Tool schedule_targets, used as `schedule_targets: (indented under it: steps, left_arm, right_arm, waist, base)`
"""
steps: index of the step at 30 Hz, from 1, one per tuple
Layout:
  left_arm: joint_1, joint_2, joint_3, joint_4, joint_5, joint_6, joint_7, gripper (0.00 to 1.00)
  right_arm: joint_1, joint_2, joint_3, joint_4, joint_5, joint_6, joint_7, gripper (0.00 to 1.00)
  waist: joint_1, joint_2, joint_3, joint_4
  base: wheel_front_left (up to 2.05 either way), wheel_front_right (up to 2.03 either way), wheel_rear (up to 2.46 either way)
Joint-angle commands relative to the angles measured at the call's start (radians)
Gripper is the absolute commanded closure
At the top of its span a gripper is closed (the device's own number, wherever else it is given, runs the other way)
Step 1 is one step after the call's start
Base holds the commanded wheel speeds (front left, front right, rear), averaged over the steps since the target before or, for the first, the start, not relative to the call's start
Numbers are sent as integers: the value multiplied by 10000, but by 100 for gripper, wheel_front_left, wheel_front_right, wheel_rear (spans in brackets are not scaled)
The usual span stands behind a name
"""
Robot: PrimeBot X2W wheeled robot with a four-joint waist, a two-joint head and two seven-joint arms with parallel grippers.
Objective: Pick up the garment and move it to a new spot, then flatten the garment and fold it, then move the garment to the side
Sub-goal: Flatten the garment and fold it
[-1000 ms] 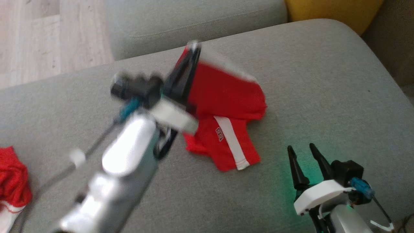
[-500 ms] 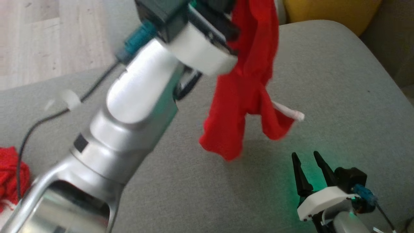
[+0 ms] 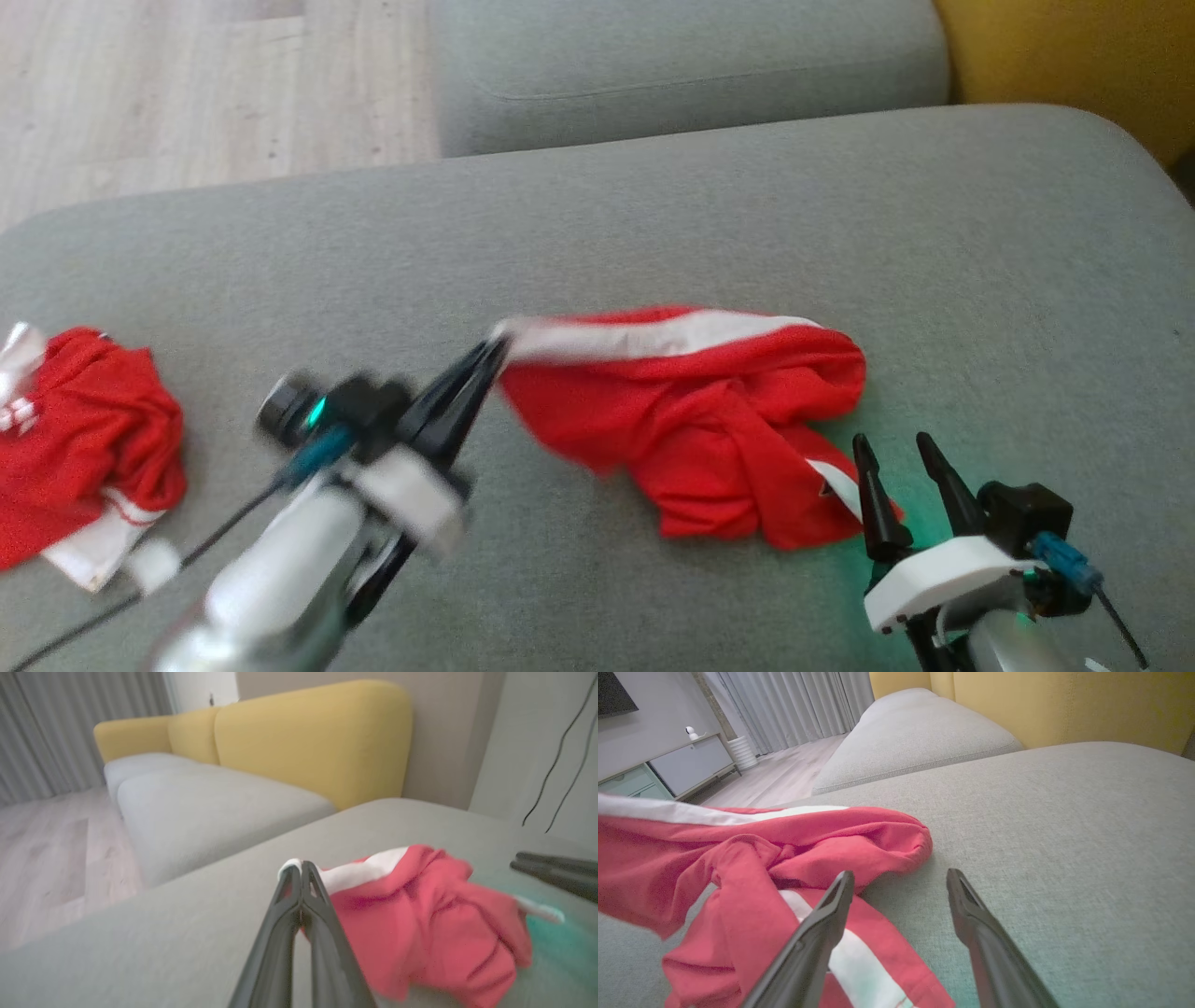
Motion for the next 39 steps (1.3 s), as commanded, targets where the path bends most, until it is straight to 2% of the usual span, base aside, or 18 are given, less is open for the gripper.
schedule_targets:
  steps: [1,3,4,5,6,7,8,11,14,17,20,21,25,32,38,39]
  left_arm:
    - [-22,578,505,15,-232,18,-51,100]
    - [494,748,914,238,-393,71,-51,100]
    - [747,782,1104,366,-445,140,-51,85]
    - [966,768,1336,425,-479,244,-51,65]
    - [1171,739,1581,466,-480,387,-51,38]
    - [1373,683,1836,511,-485,550,-51,0]
    - [1373,683,1836,511,-485,550,-51,0]
    - [1912,383,2705,403,-385,1057,-51,0]
    - [2484,-66,3683,-13,-118,1460,-51,0]
    - [3075,-661,4460,-506,332,1592,-51,0]
    - [3610,-1406,5087,-880,1017,1363,-51,0]
    - [3610,-1406,5087,-880,1017,1363,-51,0]
    - [3818,-2064,5510,-893,1712,875,-51,0]
    - [3831,-2494,5864,-692,2235,447,-51,0]
    - [3802,-2622,5964,-521,2416,227,-51,0]
    - [3784,-2633,5991,-520,2416,206,-51,0]
  right_arm:
    - [-154,25,152,-365,-85,-7,-67,0]
    - [-143,27,115,-408,-107,-7,-67,0]
    - [-149,27,105,-425,-110,-7,-67,0]
    - [-162,28,96,-446,-103,-7,-67,0]
    - [-185,28,91,-473,-91,-7,-67,0]
    - [-215,29,99,-499,-74,-7,-67,0]
    - [-215,29,99,-499,-74,-7,-67,0]
    - [-403,30,136,-585,35,-7,-67,0]
    - [-768,-56,227,-646,155,-7,-67,0]
    - [-1342,-220,321,-471,347,-7,-67,0]
    - [-2436,-521,623,336,717,-7,-44,0]
    - [-2436,-521,623,336,717,-7,-44,0]
    - [-3881,-929,1097,1630,1203,-7,741,0]
    - [-4809,-1187,1656,3306,2080,-7,2001,0]
    - [-4906,-1246,2047,4011,2784,-7,2337,0]
    - [-4924,-1276,2127,4023,2894,-7,2300,3]
  waist:
    - [0,0,-60,211]
    - [0,0,-71,316]
    - [0,0,-75,359]
    - [0,0,-71,400]
    - [0,0,-67,432]
    - [0,0,-63,458]
    - [0,0,-63,458]
    - [0,0,-37,515]
    - [0,0,21,572]
    - [0,0,126,706]
    - [0,0,279,1014]
    - [0,0,279,1014]
    - [0,0,464,1556]
    - [0,0,720,2174]
    - [0,0,880,2443]
    - [0,0,907,2492]
  base:
    - [0,0,0]
    - [0,0,0]
    - [0,0,0]
    - [0,0,0]
    - [0,0,0]
    - [0,0,0]
    - [0,0,0]
    - [0,0,0]
    - [0,0,0]
    - [0,0,0]
    - [0,0,0]
    - [0,0,0]
    - [0,0,0]
    - [0,0,0]
    - [0,0,0]
    - [0,0,0]
